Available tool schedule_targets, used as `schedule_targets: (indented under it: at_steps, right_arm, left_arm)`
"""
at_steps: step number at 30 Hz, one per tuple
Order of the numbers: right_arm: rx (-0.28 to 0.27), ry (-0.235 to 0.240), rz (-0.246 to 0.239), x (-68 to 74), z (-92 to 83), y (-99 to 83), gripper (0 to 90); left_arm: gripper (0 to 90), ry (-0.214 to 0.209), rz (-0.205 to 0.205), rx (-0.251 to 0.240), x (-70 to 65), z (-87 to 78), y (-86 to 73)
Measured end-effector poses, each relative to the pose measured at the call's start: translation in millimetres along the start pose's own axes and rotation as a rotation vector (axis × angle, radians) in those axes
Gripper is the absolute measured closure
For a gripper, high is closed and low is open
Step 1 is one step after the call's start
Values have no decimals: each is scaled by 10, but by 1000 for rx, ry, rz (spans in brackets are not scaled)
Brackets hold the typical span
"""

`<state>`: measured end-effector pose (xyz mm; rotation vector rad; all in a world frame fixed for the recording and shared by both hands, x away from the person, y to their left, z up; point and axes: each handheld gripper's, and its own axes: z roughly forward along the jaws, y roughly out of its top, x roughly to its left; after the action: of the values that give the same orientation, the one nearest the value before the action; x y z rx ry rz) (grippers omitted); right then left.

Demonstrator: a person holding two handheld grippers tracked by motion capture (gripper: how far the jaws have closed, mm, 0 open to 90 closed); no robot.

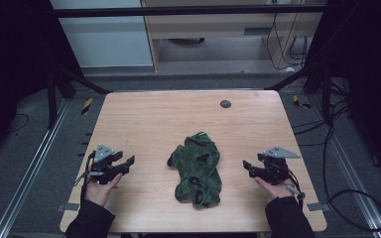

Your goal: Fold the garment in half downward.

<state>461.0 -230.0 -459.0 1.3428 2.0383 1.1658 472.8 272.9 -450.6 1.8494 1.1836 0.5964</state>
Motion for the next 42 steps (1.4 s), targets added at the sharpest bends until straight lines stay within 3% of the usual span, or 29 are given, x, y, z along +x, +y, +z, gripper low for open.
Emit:
schedule_targets:
  at_steps: [4,8,15,20,24,32,42]
  right_arm:
    - [-27,16,0,26,-10,126,334]
    - [-30,14,-6,53,24,195,327]
    - [-27,33,-22,119,114,323,320]
    - [-37,31,-39,154,172,408,319]
    - [-38,28,-49,181,255,497,320]
    - [-21,31,-58,230,433,586,327]
    - [-21,33,-44,241,596,684,338]
  left_arm:
    - [394,-61,15,-36,-33,45,136]
    - [384,-94,27,-48,-54,84,252]
    - [359,-86,55,-44,-91,190,417]
    - [351,-90,47,-46,-101,263,456]
    - [352,-72,69,-17,-124,388,490]
    - [360,-97,70,-15,-204,562,570]
    - [387,-131,115,-9,-351,735,689]
